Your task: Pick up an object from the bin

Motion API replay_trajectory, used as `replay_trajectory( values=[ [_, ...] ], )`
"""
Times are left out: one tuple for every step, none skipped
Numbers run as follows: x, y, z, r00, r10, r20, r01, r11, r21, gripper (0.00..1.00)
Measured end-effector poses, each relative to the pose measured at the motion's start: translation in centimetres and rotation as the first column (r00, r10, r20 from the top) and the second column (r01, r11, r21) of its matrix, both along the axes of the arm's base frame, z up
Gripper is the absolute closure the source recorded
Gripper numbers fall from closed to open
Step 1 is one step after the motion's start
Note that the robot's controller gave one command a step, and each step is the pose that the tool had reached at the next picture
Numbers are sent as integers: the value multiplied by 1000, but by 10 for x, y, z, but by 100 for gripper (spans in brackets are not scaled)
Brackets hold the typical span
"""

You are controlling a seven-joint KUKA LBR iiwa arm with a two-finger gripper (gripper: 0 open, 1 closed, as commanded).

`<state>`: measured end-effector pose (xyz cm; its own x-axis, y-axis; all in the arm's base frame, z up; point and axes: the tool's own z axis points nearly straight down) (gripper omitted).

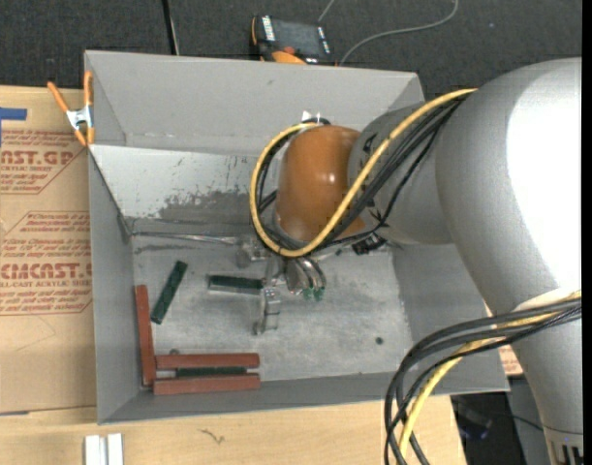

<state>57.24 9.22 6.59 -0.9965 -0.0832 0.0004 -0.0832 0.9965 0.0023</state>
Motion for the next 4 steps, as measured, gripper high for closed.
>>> replay_trajectory(
  values=[
    [1,-2,4,1000,-4,3,4,1000,-1,100],
    [22,30,4,1000,0,4,0,1000,1,100],
    [-19,15,4,1000,3,-1,-3,1000,-2,100],
    [17,124,4,1000,24,5,-25,1000,3,100]
  ],
)
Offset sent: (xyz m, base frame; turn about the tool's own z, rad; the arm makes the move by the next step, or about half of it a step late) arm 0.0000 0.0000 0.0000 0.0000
